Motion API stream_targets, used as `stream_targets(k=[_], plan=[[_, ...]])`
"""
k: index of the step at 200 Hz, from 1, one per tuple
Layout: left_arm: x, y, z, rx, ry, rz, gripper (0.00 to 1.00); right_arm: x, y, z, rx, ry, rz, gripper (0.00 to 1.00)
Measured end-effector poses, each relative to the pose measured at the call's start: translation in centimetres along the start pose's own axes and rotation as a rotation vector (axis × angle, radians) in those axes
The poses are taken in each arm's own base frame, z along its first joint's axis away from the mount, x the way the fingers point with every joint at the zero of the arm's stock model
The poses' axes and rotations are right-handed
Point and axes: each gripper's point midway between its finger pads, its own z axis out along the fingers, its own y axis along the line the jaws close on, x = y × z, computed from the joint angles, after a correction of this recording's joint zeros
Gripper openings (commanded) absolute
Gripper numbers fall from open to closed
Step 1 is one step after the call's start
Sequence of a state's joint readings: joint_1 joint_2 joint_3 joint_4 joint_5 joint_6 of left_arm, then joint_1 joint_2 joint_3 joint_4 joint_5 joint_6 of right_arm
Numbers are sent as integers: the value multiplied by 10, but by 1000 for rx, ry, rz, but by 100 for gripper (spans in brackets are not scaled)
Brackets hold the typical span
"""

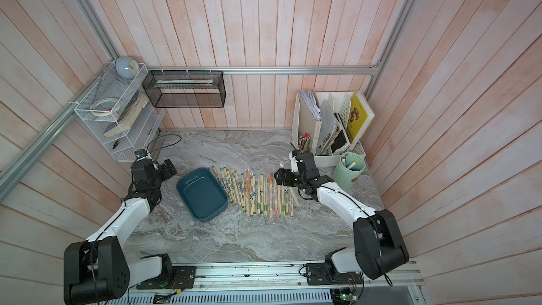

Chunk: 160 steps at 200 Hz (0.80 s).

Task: Take the paired disposable chopsticks out of the storage box
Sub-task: Place the paired disposable chopsticks at the center of the board, then reset both arms

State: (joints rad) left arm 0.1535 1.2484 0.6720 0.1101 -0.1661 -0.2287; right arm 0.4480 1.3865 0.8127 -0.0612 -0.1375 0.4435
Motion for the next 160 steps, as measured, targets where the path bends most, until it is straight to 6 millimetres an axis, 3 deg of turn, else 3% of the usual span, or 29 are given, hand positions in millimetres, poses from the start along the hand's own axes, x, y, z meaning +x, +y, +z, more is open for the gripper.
stream_targets(k=[6, 11, 14, 22, 26, 31, 35, 38, 43, 51, 59, 63, 70, 81, 95, 113, 127, 139, 160], plan=[[0, 0, 0, -2, 1, 1, 100, 9, 6, 1, -31, 29, 6, 80], [1, 0, 0, -2, 2, 3, 100, 17, 10, 2, -56, 65, 5, 95], [1, 0, 0, -2, 2, 3, 100, 19, 10, 3, -58, 78, 16, 98], [1, 0, 1, -4, 2, 4, 100, 17, 5, 7, -6, 57, -9, 97], [1, -1, 2, -4, 4, 4, 100, 15, 3, 7, 17, 31, -26, 87], [2, 0, 3, -8, 7, 4, 100, 20, 4, 8, -4, 51, -10, 85], [3, -1, 4, -7, 11, 6, 100, 23, 10, 9, -38, 70, -11, 87], [4, 0, 4, -9, 13, 6, 100, 27, 13, 11, -73, 107, 9, 95], [5, 0, 5, -10, 17, 7, 100, 23, 14, 12, -90, 116, 21, 98], [6, 0, 6, -15, 21, 9, 100, 11, -1, 20, -17, 74, 15, 98], [8, -1, 8, -16, 27, 11, 100, 12, -5, 19, 13, 53, 7, 79], [10, -1, 9, -16, 33, 13, 100, 16, -6, 18, 5, 68, 11, 77], [11, -1, 9, -17, 38, 15, 100, 20, 2, 15, -42, 94, 19, 84], [12, -2, 9, -20, 40, 18, 100, 12, -1, 15, -23, 79, 19, 94], [12, -3, 9, -22, 38, 19, 100, 3, 0, 8, 23, 9, -33, 95], [8, -3, 9, -19, 15, 16, 100, -11, 10, -16, 17, -107, -90, 96], [6, -4, 8, -9, -8, 12, 100, -33, -8, -33, 71, -221, -90, 98], [7, -5, 6, 3, -25, 12, 100, -52, -37, -45, 154, -318, -69, 98], [11, -9, 4, 40, -49, 17, 100, -64, -87, -54, 284, -429, -41, 98]])
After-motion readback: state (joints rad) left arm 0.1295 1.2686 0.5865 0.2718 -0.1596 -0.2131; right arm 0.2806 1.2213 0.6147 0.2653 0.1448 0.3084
